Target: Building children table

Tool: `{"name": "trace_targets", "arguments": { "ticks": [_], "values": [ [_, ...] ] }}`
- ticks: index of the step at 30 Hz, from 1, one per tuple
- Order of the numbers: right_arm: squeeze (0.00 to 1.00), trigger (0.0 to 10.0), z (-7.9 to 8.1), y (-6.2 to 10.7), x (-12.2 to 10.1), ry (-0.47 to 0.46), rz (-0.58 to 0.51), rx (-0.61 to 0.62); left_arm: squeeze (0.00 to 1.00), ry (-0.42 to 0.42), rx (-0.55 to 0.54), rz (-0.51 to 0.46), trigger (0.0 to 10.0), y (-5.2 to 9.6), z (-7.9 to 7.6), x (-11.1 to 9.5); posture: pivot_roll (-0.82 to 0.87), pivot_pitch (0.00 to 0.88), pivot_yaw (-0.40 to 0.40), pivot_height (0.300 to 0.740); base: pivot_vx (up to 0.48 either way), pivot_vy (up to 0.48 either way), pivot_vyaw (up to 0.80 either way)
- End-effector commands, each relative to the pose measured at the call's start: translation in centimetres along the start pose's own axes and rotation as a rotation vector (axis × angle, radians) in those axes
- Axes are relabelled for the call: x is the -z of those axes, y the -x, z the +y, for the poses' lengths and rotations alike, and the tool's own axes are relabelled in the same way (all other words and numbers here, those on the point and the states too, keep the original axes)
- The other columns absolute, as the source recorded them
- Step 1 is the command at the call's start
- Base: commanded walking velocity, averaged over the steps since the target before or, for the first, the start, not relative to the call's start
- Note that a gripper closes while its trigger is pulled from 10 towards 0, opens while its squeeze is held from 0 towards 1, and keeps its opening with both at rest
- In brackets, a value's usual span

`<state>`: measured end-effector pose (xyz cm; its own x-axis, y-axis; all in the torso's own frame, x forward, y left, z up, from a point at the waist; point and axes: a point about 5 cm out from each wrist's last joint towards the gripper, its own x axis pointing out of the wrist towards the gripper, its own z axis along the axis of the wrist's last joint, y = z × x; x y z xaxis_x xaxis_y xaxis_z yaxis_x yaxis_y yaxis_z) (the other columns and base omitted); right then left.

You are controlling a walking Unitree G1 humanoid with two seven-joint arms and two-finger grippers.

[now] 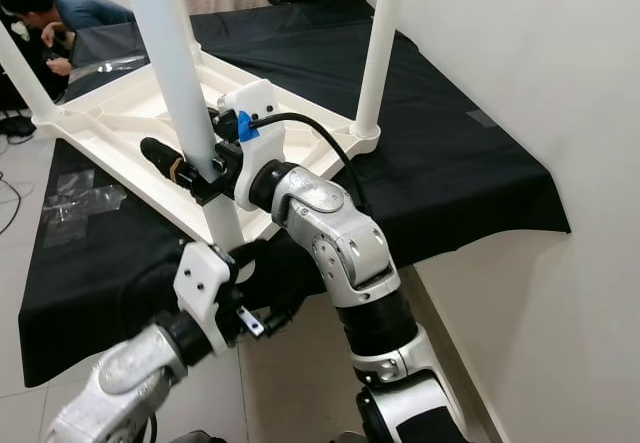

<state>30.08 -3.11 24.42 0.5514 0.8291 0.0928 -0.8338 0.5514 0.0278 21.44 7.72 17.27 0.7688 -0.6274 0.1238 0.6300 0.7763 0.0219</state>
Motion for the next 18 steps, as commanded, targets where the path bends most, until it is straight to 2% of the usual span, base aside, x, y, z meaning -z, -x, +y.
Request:
{"name": "trace_targets", "arguments": {
  "ticks": [1,3,4,5,6,7,8,9,10,11,12,13,14,15,16,18],
  "values": [
    [0.0,10.0,0.1,1.4,0.7,-0.023,0.048,-0.085,0.0,-0.017,-0.03,0.02,10.0,-0.1,0.7,0.4,0.0,0.078,-0.042,0.74,0.0,0.0,0.0],
    [0.0,10.0,0.1,1.4,0.7,-0.023,0.048,-0.085,0.0,-0.017,-0.03,0.02,10.0,-0.1,0.7,0.4,0.0,0.078,-0.042,0.74,0.0,0.0,0.0],
    [0.0,10.0,0.0,2.2,1.0,-0.029,0.066,-0.113,0.0,-0.028,-0.038,0.017,10.0,-0.3,1.0,0.3,0.0,0.081,-0.035,0.74,0.0,0.0,0.0],
    [0.0,10.0,0.0,2.2,1.0,-0.029,0.066,-0.113,0.0,-0.028,-0.038,0.017,10.0,-0.3,1.0,0.3,0.0,0.081,-0.035,0.74,0.0,0.0,0.0],
    [0.0,10.0,-0.8,3.4,1.4,-0.036,0.09,-0.111,0.0,-0.041,-0.044,0.012,10.0,-0.5,1.4,0.1,0.0,0.08,-0.035,0.74,0.0,0.0,0.0],
    [0.0,10.0,-0.8,3.4,1.4,-0.036,0.09,-0.111,0.0,-0.041,-0.044,0.012,10.0,-0.5,1.4,0.1,0.0,0.08,-0.035,0.74,0.0,0.0,0.0],
    [0.0,10.0,-1.7,4.5,1.7,-0.043,0.115,-0.091,0.0,-0.051,-0.046,0.007,10.0,-0.8,1.8,0.0,-0.01,0.08,-0.033,0.74,0.0,0.0,0.0],
    [0.0,10.0,-1.7,4.5,1.7,-0.043,0.115,-0.091,0.0,-0.051,-0.046,0.007,10.0,-0.8,1.8,0.0,-0.01,0.08,-0.033,0.74,0.0,0.0,0.0],
    [0.0,10.0,-2.5,5.6,1.7,-0.053,0.128,-0.073,0.0,-0.066,-0.043,0.004,10.0,-1.0,2.1,-0.1,-0.01,0.082,-0.029,0.74,0.0,0.0,0.0],
    [0.0,10.0,-2.5,5.6,1.7,-0.053,0.128,-0.073,0.0,-0.066,-0.043,0.004,10.0,-1.0,2.1,-0.1,-0.01,0.082,-0.029,0.74,0.0,0.0,0.0],
    [0.0,10.0,-3.1,6.7,1.4,-0.065,0.131,-0.068,0.0,-0.073,-0.041,0.002,10.0,-1.2,2.4,-0.2,-0.01,0.081,-0.026,0.74,0.0,0.0,0.0],
    [0.0,10.0,-3.1,6.7,1.4,-0.065,0.131,-0.068,0.0,-0.073,-0.041,0.002,10.0,-1.2,2.4,-0.2,-0.01,0.081,-0.026,0.74,0.0,0.0,0.0],
    [0.0,10.0,-3.7,8.5,0.9,-0.091,0.116,-0.081,0.0,-0.085,-0.046,0.003,10.0,-1.6,2.8,-0.1,-0.01,0.082,-0.024,0.74,0.0,0.0,0.0],
    [0.0,10.0,-4.0,9.4,0.7,-0.09,0.112,-0.095,0.0,-0.088,-0.053,0.005,10.0,-1.8,3.1,0.0,-0.01,0.081,-0.024,0.74,0.0,0.0,0.0],
    [0.0,10.0,-4.0,9.4,0.7,-0.09,0.112,-0.095,0.0,-0.088,-0.053,0.005,10.0,-1.8,3.1,0.0,-0.01,0.081,-0.024,0.74,0.0,0.0,0.0],
    [0.0,10.0,-5.0,11.6,0.6,-0.099,0.111,-0.093,0.0,-0.119,-0.097,0.02,10.0,-2.3,3.9,0.3,-0.02,0.082,-0.016,0.74,0.0,0.0,0.0]
  ]
}}
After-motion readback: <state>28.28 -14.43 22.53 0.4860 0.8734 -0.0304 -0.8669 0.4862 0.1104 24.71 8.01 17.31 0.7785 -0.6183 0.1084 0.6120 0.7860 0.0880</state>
